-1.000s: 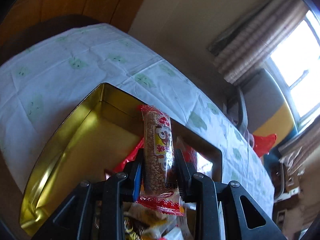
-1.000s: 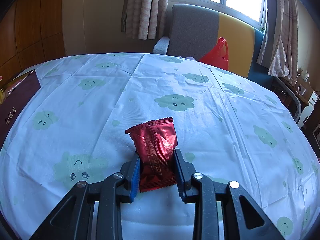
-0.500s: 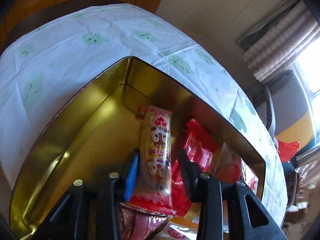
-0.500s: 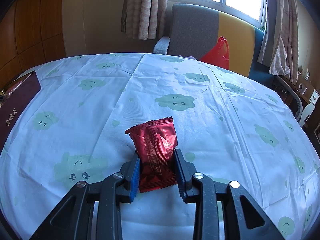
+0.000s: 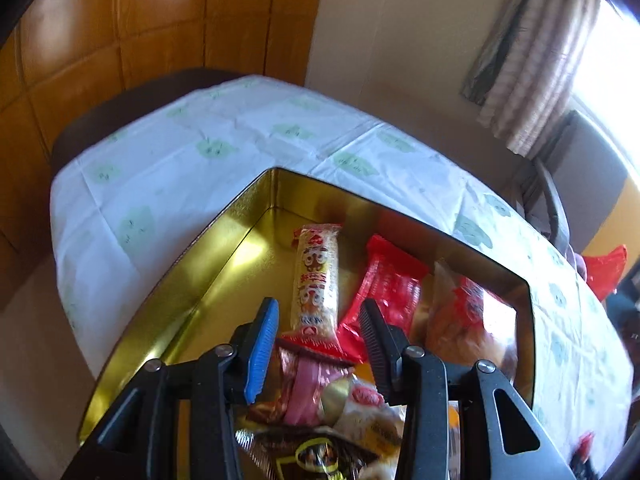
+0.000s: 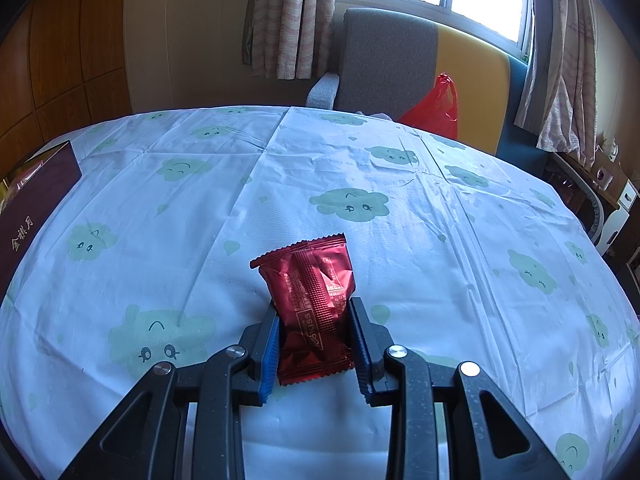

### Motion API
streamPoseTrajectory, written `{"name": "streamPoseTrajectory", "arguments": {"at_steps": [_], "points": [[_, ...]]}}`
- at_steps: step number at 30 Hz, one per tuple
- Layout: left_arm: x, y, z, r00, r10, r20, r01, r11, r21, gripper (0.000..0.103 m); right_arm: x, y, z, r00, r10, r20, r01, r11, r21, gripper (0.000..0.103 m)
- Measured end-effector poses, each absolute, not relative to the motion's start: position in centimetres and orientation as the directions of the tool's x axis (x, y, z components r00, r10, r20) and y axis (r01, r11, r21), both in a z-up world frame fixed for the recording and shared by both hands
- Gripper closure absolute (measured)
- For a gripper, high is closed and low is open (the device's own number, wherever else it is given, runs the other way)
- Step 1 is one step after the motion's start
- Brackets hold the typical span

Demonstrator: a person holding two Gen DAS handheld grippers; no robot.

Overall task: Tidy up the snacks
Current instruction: 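Carry the puffed rice bar into the gold tin and open the left tool, then carry the red foil candy into the gold tin and open the right tool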

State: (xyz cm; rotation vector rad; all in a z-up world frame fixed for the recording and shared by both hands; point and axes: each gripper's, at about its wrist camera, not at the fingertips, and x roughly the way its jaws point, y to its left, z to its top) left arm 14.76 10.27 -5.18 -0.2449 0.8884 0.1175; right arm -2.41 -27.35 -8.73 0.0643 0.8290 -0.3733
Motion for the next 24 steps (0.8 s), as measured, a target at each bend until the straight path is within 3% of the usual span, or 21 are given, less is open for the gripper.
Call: {"name": "streamPoseTrajectory", "arguments": {"at_steps": [15, 24], "points": [[7.9, 6.9, -2.1, 0.714, -0.024, -0.699, -0.057, 0.994, -0.092, 0.06, -2.4, -27.4, -8.7, 0.615, -0.299, -0.73, 0.348, 0.933, -0.089, 0.071], [6.2, 6.8, -2.7, 0.707, -0.044, -0.706, -0.035, 0.995, -0.097, 0.06, -2.5, -27.3, -8.7, 0.613, -0.305, -0.729, 0.35, 0.932, -0.095, 0.071]]}}
